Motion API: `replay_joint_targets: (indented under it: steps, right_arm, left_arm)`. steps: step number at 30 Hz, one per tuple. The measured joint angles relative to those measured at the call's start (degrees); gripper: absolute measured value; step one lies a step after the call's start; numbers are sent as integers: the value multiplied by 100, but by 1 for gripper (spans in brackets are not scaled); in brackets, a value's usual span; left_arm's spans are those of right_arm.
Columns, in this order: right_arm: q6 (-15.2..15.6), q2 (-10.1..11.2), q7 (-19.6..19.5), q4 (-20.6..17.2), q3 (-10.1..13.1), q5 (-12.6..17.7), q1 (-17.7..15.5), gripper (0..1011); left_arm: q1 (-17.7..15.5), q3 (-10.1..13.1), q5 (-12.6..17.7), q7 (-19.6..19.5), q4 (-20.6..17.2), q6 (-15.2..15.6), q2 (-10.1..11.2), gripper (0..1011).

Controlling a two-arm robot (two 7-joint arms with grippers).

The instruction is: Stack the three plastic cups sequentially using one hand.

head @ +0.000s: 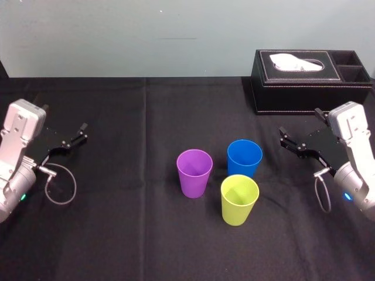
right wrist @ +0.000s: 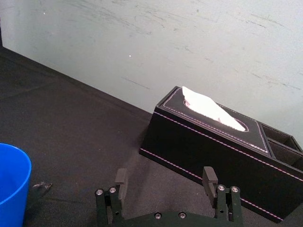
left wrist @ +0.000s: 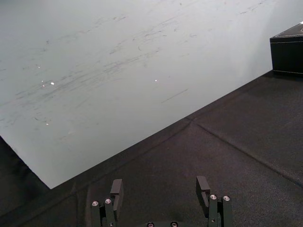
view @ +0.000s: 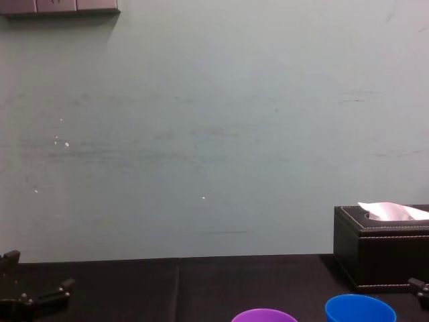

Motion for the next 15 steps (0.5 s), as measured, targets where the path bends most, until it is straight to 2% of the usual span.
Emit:
replay_joint_targets:
  steps: [15]
  right_arm:
    - [0, 0, 0, 0, 0, 0, 0, 1003]
  left_arm:
    - [0, 0, 0, 0, 0, 0, 0, 1011]
